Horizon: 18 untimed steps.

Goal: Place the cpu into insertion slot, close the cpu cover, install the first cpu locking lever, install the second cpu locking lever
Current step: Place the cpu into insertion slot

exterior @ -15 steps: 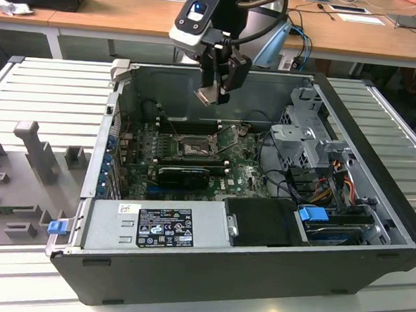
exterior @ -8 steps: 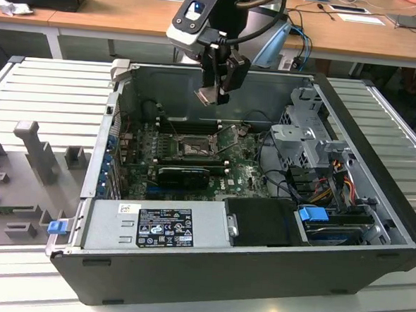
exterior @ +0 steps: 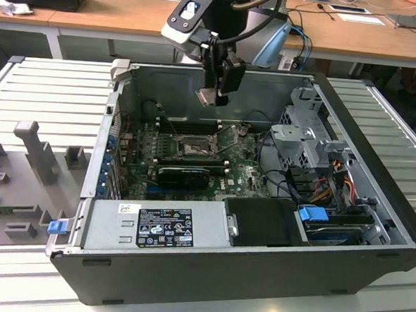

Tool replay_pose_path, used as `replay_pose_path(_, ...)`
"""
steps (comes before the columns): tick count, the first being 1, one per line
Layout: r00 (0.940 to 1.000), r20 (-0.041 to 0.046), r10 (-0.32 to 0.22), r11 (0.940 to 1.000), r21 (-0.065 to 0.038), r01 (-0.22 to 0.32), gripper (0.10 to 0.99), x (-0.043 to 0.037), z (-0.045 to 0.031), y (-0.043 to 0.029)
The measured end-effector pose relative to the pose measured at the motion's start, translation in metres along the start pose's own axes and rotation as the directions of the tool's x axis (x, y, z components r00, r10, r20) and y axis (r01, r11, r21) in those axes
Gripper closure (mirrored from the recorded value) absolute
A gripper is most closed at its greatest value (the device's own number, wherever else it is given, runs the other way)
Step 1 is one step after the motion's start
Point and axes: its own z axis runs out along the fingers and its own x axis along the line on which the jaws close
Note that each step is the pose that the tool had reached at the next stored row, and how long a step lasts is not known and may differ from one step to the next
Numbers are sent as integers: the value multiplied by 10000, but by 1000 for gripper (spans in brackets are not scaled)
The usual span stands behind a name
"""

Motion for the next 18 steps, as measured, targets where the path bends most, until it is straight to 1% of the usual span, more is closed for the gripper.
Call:
replay_pose_path(4, 9994, 29, 331, 9995, -8, -331, 557, 0, 37, -7)
replay_pose_path(5, 9983, 51, 580, 9983, -13, -580, 557, 0, 54, -9)
replay_pose_path(7, 9935, 98, 1130, 9936, -29, -1130, 557, -1, 79, -10)
replay_pose_path(8, 9923, 107, 1236, 9923, -32, -1236, 557, -1, 82, -11)
replay_pose_path(14, 9896, 125, 1431, 9897, -35, -1431, 557, -1, 104, -13)
replay_pose_path(17, 9853, 145, 1700, 9854, -47, -1699, 557, -1, 111, -14)
replay_pose_path(18, 9822, 161, 1872, 9823, -52, -1871, 557, -1, 115, -15)
